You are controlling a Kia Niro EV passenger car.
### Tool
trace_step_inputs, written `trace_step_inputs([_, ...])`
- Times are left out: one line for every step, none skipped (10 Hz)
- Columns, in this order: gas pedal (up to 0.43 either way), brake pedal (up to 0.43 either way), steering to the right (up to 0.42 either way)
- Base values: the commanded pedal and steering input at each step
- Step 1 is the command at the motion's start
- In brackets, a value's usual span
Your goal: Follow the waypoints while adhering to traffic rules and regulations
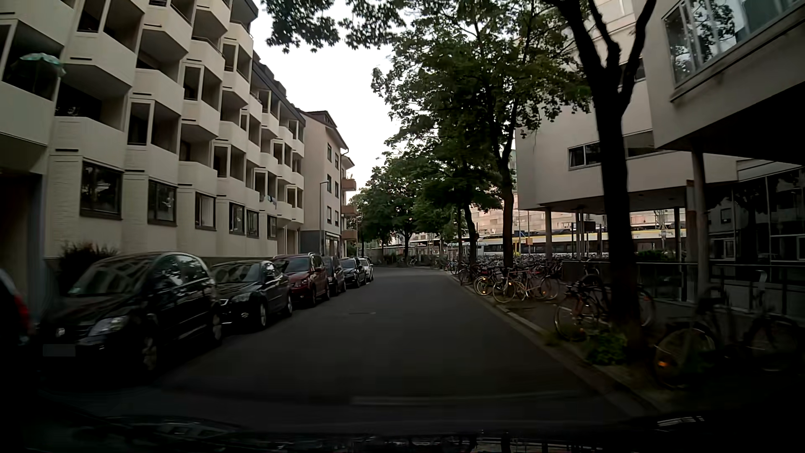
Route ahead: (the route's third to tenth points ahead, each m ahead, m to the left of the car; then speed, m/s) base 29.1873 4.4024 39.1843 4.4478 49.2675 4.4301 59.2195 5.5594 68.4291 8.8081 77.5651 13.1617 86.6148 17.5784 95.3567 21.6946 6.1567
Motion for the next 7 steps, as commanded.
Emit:
trace_step_inputs([0.067,0.000,0.000])
trace_step_inputs([0.067,0.000,0.000])
trace_step_inputs([0.067,0.000,0.000])
trace_step_inputs([0.067,0.000,0.000])
trace_step_inputs([0.067,0.000,0.001])
trace_step_inputs([0.067,0.000,0.001])
trace_step_inputs([0.067,0.000,0.002])
